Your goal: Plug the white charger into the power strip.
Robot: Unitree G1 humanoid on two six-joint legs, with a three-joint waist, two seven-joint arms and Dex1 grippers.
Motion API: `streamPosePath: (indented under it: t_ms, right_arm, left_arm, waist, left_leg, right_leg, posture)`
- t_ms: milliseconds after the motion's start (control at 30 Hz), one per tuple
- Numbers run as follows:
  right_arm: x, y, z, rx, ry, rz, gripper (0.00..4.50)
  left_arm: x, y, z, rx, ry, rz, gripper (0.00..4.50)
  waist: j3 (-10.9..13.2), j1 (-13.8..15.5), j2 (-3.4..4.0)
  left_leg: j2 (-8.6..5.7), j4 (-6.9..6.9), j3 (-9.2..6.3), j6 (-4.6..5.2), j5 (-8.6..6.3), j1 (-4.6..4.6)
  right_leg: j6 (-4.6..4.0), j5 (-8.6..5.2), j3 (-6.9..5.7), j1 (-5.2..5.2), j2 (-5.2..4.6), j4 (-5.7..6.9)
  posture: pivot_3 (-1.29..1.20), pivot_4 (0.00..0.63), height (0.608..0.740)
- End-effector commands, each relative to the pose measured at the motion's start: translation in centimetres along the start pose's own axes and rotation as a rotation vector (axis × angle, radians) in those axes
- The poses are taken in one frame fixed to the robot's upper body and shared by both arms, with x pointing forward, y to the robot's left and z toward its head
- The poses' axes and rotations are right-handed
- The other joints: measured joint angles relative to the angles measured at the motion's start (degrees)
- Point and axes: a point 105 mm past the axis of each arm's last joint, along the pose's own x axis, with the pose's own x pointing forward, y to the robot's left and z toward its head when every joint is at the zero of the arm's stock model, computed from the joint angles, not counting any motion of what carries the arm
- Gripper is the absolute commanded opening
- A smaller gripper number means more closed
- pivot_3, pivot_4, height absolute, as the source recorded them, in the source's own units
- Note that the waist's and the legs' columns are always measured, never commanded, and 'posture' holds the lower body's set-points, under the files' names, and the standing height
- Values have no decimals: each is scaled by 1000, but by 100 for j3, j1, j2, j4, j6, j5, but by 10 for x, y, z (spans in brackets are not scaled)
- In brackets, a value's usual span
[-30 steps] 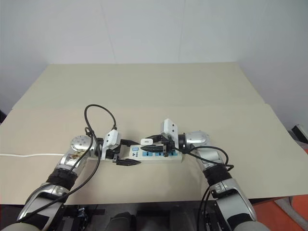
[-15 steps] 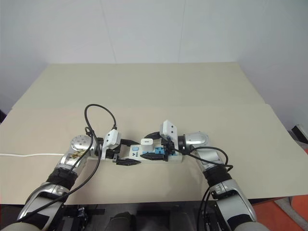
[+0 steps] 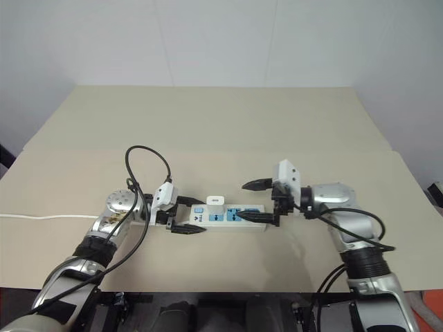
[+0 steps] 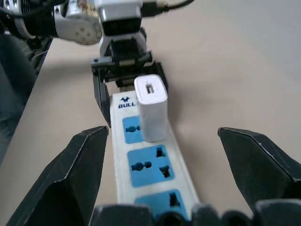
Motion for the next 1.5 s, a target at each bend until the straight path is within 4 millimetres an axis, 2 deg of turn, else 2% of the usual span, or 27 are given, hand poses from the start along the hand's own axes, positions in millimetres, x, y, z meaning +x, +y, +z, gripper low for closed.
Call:
streamPosePath:
  t_ms: [33,100,267,400,600,700,833,967,1167,1500]
  right_arm:
    - [-18,0,17,-29,-24,-25,4479]
    - [-24,-1,15,-38,-6,-38,4479]
    - [-31,-5,10,-30,10,-83,4479]
    - [-40,-7,9,-33,16,-114,4479]
    - [-74,-11,8,-39,59,-191,4479]
    - [-92,-11,6,-36,97,-240,4479]
    - [-111,-11,-5,-15,158,-318,4479]
    - [-128,-13,-16,10,197,-421,4479]
    - [-132,-10,-25,8,255,-485,4479]
    - [-136,-11,-20,-7,285,-536,4479]
  left_arm:
    - [-2,2,4,17,-6,-5,4015]
    - [-2,2,7,19,-6,-20,4463]
    - [-15,4,24,89,-24,-9,4463]
    - [-47,-5,39,129,-1,-28,4463]
    - [-111,-9,69,115,72,56,4463]
    - [-134,1,72,111,106,193,4463]
    - [-153,6,67,93,135,320,4463]
    - [-154,-6,57,49,133,377,4463]
    - [-139,-21,51,-17,103,387,4463]
    - [-133,-22,49,-30,117,377,4463]
  waist:
    - [1,15,-1]
    - [4,12,-4]
    - [12,15,-5]
    - [26,4,-9]
    - [62,30,-7]
    - [70,87,3]
    - [71,83,4]
    - [76,54,3]
    - [80,68,2]
    - [82,73,3]
  left_leg:
    - [0,0,0,0,0,0]
    - [0,-1,0,0,0,-2]
    - [0,-3,0,0,0,-12]
    - [2,-10,0,0,0,-13]
    - [3,-15,2,0,0,-11]
    - [2,-18,5,0,0,-10]
    - [2,-18,9,0,0,-6]
    - [3,-23,11,0,0,-5]
    - [4,-24,15,-2,1,3]
    - [3,-24,15,-6,4,5]
  right_leg:
    - [2,-2,0,0,0,0]
    - [2,-2,0,-3,1,-2]
    - [1,-1,0,-7,1,-8]
    - [0,-1,0,-10,0,-11]
    - [1,-4,-2,-11,-4,-12]
    - [2,-5,-5,-10,-8,-17]
    - [2,-5,-4,-6,-9,-17]
    - [1,-5,-2,-8,-8,-17]
    - [0,-5,0,-6,-9,-10]
    - [0,-5,1,-5,-9,-8]
  posture:
    - [0,150,740]
    - [0,150,740]
    - [0,150,740]
    - [0,150,740]
    - [0,150,740]
    - [0,150,740]
    - [0,150,740]
    - [0,150,740]
    - [0,150,740]
    - [0,150,740]
